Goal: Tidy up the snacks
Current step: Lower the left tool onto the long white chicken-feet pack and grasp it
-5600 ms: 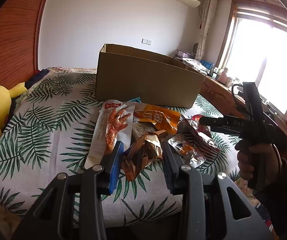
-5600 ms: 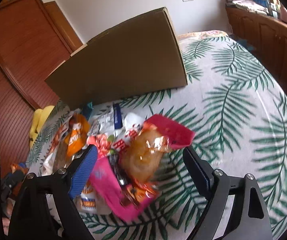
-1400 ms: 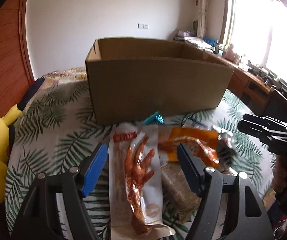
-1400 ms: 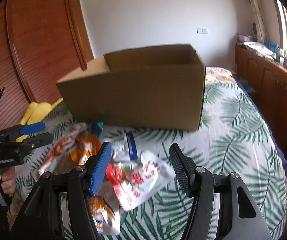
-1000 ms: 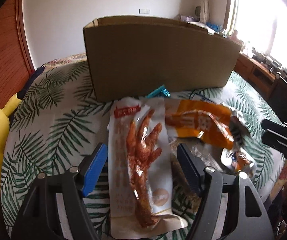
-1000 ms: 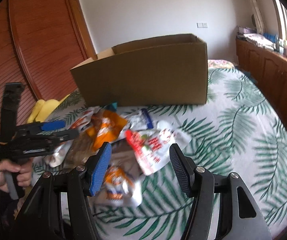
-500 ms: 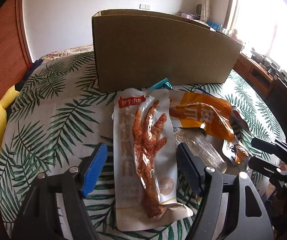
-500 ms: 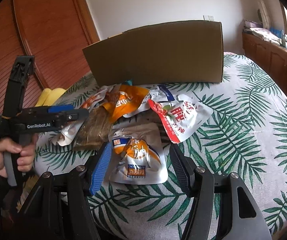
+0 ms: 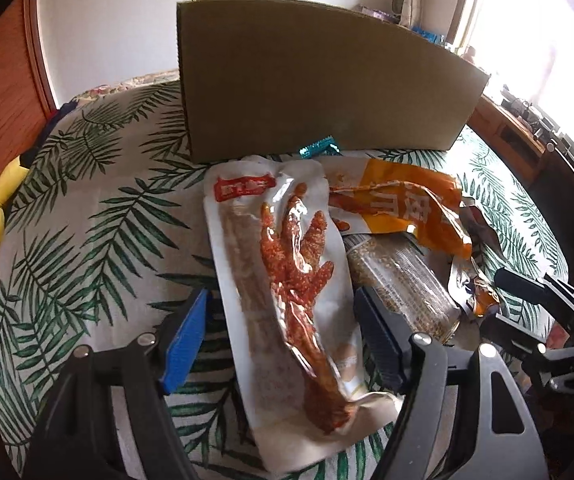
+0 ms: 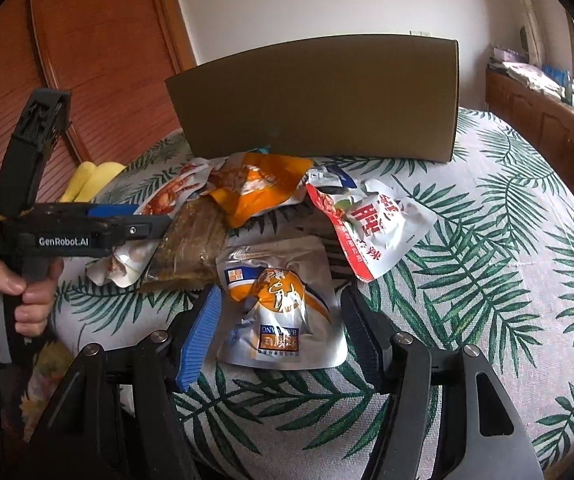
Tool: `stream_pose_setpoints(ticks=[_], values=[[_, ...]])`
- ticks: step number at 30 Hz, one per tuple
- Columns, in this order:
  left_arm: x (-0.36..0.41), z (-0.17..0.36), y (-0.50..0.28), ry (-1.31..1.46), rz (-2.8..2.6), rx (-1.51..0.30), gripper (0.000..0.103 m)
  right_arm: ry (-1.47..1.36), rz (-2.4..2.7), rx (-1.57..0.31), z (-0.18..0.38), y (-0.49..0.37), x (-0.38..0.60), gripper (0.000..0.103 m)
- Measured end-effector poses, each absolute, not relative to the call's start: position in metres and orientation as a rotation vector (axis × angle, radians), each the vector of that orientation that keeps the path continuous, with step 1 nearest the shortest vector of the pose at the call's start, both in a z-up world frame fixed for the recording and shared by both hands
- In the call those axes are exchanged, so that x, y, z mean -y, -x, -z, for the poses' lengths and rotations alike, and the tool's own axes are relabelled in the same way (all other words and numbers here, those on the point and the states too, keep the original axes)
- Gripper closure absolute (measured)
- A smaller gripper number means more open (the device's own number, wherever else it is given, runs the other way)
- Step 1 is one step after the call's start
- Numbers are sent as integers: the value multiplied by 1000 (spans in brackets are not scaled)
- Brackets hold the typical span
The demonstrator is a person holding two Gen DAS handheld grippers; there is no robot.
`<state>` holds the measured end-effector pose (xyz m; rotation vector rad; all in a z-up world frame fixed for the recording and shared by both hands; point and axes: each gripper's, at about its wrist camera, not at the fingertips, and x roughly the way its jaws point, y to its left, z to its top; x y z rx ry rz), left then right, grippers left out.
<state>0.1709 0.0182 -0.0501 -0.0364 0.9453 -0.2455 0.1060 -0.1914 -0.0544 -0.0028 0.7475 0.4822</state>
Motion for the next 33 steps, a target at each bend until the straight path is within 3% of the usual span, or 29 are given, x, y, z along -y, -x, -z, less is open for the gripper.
stream_pose_setpoints(ticks=[9, 11, 18, 23, 33], values=[[-10, 52, -174, -2, 264, -935, 26, 22, -464, -749, 54, -110, 189, 37], [-10, 52, -171, -16, 274, -927, 38, 28, -461, -750, 54, -111, 190, 37], [-24, 50, -163, -11, 286, -941, 42, 30, -458, -757, 55, -111, 190, 36], [-25, 50, -168, 1, 271, -960, 30, 47, -452, -760, 55, -112, 187, 35], [-10, 55, -187, -48, 187, -970, 22, 81, -441, -760, 57, -114, 183, 34]])
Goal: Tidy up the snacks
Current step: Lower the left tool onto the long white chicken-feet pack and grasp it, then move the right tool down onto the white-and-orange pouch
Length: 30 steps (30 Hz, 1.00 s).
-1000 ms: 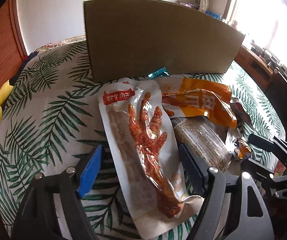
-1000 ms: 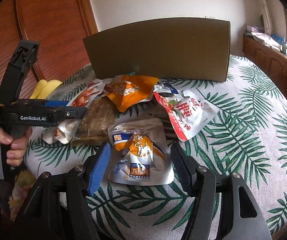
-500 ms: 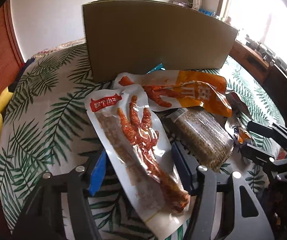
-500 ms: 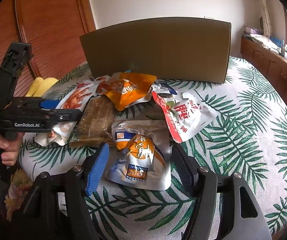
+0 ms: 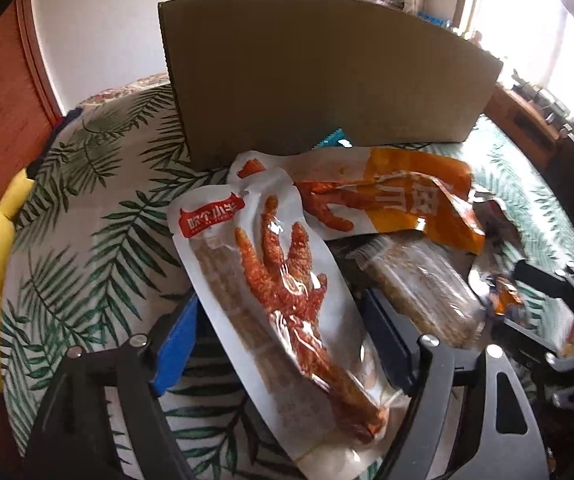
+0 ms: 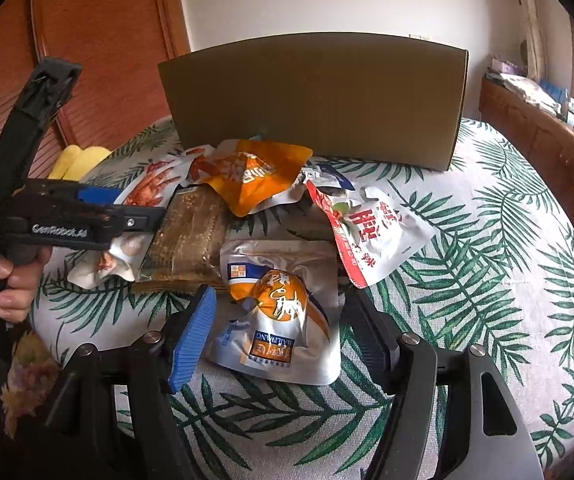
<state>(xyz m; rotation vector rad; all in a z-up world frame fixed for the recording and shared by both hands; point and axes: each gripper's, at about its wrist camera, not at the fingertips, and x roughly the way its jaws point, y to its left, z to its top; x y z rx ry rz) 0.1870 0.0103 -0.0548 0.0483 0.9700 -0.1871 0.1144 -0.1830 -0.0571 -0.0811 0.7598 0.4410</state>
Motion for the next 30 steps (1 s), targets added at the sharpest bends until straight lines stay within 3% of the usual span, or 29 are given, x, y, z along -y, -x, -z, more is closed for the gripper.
stream_pose_setpoints(ticks=[6, 9, 14, 30], values=[[-11, 59, -189, -73, 177, -946, 21, 87, -441, -755, 58, -114, 182, 33], [-14, 58, -186, -69, 182, -929, 38, 90, -442, -756, 58, -114, 182, 33], [-22, 56, -176, -70, 200, -935, 47, 92, -443, -759, 57, -113, 183, 33], [-39, 43, -139, 1, 237, -873, 47, 119, -422, -774, 58, -123, 187, 32]])
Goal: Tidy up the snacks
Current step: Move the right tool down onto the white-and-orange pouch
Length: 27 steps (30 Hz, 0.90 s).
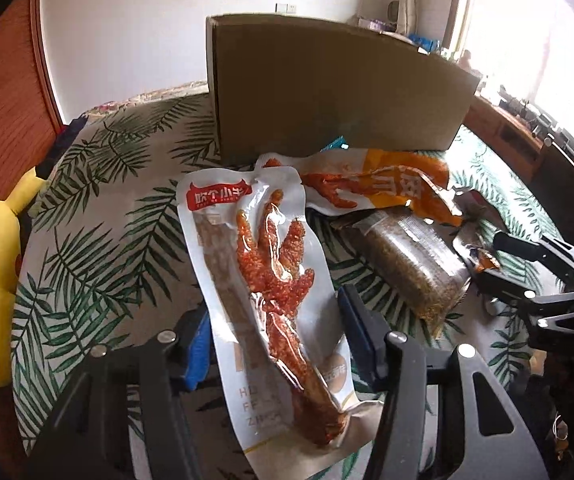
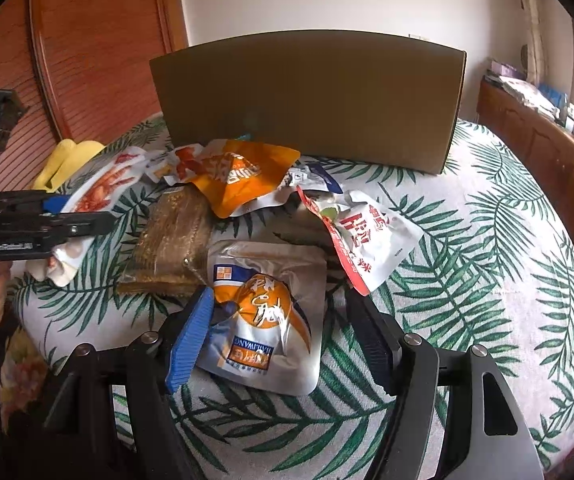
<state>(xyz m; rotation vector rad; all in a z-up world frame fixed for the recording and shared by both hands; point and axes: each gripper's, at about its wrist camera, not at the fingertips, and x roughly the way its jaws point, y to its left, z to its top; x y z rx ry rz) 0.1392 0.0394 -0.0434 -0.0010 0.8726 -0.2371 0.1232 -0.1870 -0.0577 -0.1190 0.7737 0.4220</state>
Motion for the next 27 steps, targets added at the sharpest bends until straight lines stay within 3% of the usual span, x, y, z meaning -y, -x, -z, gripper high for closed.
stream_pose_setpoints(ticks=[21, 24, 27], values=[[-21, 9, -105, 71, 309, -751, 47, 216, -433, -820, 64, -127, 177, 31], [-21, 8, -105, 78, 312, -750, 47, 217, -453, -812, 63, -124, 178, 48], [-20, 8, -104, 76, 317, -749, 47, 228, -474, -798, 62, -117, 176, 57]])
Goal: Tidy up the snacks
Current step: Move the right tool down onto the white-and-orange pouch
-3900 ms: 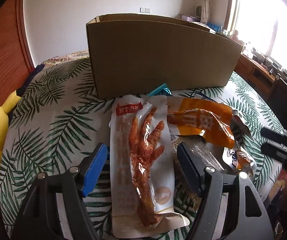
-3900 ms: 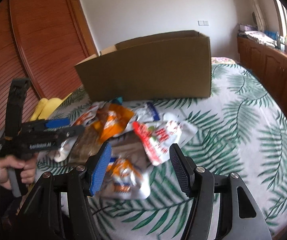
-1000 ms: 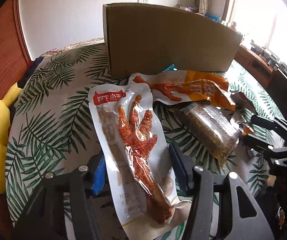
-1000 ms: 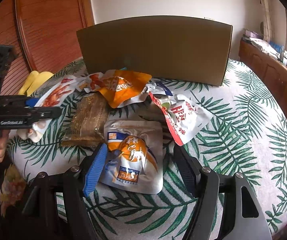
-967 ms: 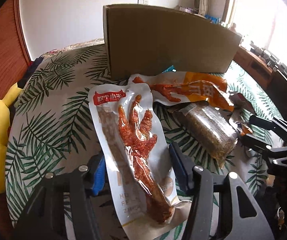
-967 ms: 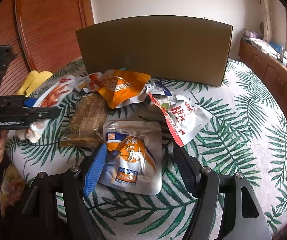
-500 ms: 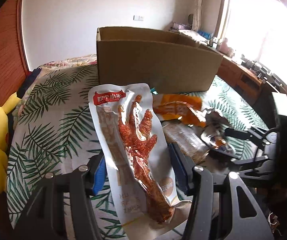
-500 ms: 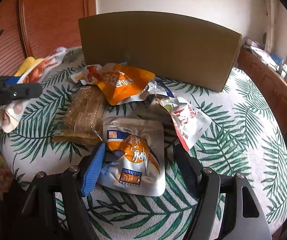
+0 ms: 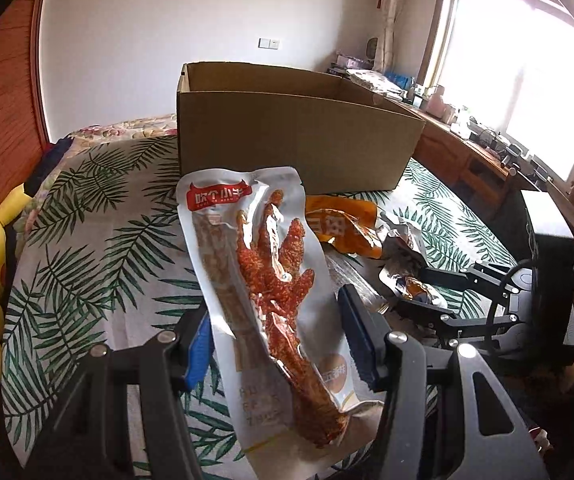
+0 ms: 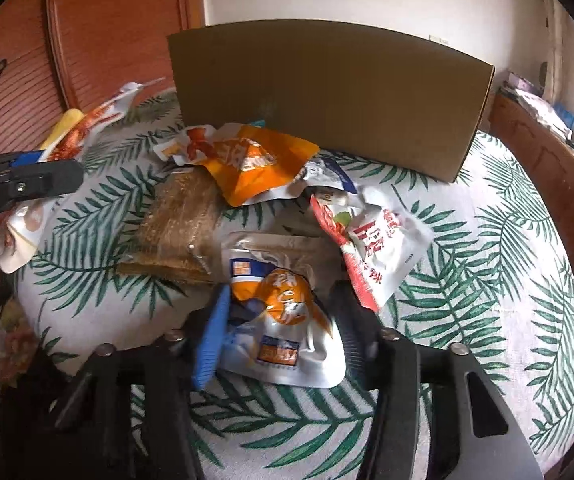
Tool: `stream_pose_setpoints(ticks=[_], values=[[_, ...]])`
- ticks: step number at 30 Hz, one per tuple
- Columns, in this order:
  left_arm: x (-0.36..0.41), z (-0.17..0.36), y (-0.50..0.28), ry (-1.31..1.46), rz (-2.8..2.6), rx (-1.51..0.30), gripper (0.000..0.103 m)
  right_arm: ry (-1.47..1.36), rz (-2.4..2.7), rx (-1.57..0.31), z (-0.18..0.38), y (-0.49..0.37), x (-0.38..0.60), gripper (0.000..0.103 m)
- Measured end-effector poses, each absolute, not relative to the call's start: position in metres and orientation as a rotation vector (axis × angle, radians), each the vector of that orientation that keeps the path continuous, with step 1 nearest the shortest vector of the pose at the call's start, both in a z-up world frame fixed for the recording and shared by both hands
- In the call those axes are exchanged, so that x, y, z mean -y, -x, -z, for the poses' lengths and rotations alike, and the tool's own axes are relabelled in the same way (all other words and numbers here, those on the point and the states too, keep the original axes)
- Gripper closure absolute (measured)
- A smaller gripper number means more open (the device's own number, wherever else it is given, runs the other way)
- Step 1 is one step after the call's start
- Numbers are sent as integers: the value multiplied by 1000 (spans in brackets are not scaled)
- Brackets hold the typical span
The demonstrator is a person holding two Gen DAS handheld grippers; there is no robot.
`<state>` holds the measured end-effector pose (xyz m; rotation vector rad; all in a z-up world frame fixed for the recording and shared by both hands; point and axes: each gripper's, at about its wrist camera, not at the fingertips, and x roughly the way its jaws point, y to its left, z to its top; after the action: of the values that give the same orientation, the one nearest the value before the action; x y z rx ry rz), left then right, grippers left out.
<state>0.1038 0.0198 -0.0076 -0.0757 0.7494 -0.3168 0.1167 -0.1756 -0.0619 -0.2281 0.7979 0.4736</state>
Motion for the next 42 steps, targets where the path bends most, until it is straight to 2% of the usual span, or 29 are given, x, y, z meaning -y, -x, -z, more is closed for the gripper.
stream_pose_setpoints(ticks=[1, 22, 33, 42], values=[[-19, 8, -104, 76, 317, -749, 47, 228, -474, -794, 61, -115, 175, 62], [-15, 16, -106, 79, 325, -763, 47, 193, -498, -800, 50, -110, 174, 63], [-15, 14, -104, 83, 330, -761, 47, 283, -451, -818, 56, -107, 169, 59], [-16, 13, -104, 87, 333, -760, 47, 281, -453, -831, 56, -104, 174, 49]])
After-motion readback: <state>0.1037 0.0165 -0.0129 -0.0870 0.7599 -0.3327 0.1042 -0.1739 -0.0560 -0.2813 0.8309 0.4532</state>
